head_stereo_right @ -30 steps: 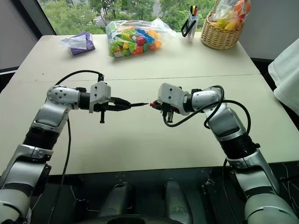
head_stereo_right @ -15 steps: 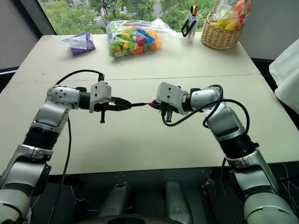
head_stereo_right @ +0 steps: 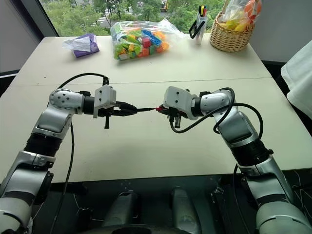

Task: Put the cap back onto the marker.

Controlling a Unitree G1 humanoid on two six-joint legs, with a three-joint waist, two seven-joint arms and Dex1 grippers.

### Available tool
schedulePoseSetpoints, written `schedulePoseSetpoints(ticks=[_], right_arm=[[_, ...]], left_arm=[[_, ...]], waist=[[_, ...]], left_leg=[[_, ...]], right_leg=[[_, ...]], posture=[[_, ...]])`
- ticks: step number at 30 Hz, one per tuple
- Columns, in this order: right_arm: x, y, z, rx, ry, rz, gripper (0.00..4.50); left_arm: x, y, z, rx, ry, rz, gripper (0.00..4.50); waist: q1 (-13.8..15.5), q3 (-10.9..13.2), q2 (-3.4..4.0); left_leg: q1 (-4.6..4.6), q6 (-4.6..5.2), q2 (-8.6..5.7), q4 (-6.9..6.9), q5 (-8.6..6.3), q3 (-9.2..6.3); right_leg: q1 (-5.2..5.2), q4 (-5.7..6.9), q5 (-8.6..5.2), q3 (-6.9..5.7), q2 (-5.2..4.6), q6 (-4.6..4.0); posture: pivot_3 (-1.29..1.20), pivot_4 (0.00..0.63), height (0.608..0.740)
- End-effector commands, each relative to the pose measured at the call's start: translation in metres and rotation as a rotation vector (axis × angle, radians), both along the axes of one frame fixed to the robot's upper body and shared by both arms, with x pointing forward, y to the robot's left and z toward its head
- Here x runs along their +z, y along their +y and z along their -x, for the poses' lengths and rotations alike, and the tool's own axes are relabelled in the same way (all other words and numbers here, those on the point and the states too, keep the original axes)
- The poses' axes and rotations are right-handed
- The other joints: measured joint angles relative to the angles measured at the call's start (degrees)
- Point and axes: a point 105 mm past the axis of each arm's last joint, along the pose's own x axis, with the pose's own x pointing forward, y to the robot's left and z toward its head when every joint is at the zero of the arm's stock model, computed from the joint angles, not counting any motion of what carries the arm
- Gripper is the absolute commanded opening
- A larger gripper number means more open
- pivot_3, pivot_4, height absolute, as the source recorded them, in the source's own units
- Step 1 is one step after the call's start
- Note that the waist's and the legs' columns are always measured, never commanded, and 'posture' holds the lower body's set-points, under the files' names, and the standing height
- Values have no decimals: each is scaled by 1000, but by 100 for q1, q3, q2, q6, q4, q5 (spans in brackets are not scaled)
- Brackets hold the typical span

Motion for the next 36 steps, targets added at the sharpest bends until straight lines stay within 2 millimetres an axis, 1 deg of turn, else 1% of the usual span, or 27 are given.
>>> schedulePoseSetpoints(ticks=[1,11,19,26,31,36], right_arm=[[20,5,4,35,-63,-12,121],[21,14,7,56,-63,-23,121],[22,24,7,76,-68,-27,121],[17,31,9,113,-48,-6,121],[7,34,15,165,-10,38,121],[5,40,19,200,13,41,121]], left_arm=[[5,-3,2,-19,-31,-9,0],[6,-7,3,-27,-34,1,0],[8,-14,8,-52,-40,8,0],[7,-18,10,-94,-76,-32,0],[3,-20,12,-139,-111,-78,0],[6,-22,11,-146,-124,-69,0]], waist=[[0,0,0],[1,0,0],[-1,0,0],[0,0,0],[0,0,0],[0,0,0]], left_leg=[[0,0,0,0,0,0],[0,0,0,0,0,0],[0,0,0,0,0,-1],[0,0,0,0,0,-1],[0,0,0,0,0,-1],[0,0,0,0,0,-1]], right_leg=[[0,0,0,0,0,0],[0,0,0,0,0,0],[0,0,0,0,0,0],[0,0,0,-1,0,0],[0,0,0,-1,0,0],[0,0,0,-1,0,0]], posture=[[0,150,740],[0,150,740],[0,150,740],[0,150,740],[0,150,740],[0,150,740]])
